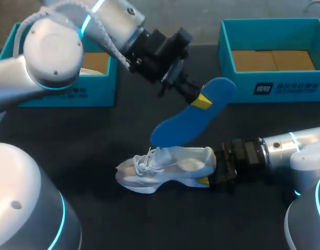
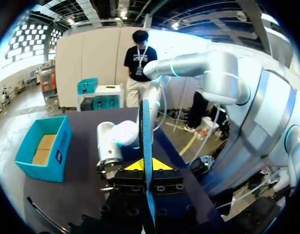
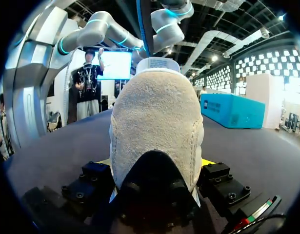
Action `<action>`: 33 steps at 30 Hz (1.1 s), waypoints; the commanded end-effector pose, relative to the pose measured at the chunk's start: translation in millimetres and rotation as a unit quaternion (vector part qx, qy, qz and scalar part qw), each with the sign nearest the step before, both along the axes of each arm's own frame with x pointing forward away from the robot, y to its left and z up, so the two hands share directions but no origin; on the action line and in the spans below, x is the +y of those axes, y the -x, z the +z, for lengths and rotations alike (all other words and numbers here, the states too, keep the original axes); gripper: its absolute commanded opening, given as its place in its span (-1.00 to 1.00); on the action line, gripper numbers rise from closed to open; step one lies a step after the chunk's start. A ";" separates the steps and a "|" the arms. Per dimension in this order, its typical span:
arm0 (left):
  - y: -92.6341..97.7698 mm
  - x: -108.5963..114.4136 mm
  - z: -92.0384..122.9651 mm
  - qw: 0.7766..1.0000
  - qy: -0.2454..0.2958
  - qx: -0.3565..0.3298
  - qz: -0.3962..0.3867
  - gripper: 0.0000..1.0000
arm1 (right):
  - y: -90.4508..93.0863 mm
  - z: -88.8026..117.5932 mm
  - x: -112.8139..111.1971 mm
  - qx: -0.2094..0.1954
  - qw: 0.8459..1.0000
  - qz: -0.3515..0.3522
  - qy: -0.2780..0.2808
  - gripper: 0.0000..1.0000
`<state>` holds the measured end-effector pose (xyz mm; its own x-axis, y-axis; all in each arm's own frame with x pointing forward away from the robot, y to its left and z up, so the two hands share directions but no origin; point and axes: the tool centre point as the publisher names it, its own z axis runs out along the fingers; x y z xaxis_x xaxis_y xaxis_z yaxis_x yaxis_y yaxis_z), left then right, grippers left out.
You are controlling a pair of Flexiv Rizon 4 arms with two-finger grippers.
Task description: Take the shoe out of the shoebox, open the shoe tongue, remove and reinsert the insole, then place the shoe into the shoebox
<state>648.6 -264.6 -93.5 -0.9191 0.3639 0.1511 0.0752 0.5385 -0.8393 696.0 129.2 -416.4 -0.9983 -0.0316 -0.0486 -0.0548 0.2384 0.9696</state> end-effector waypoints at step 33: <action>21.6 20.2 45.6 0.997 0.067 -0.020 0.016 -1.00 | 1.6 -0.4 0.1 0.000 1.000 0.000 0.001 -1.00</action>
<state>626.7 -244.1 -47.3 -0.9349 0.3486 0.0672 0.0936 0.4244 -0.9006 696.0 129.2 -416.4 -0.9983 -0.0315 -0.0486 -0.0548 0.2385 0.9696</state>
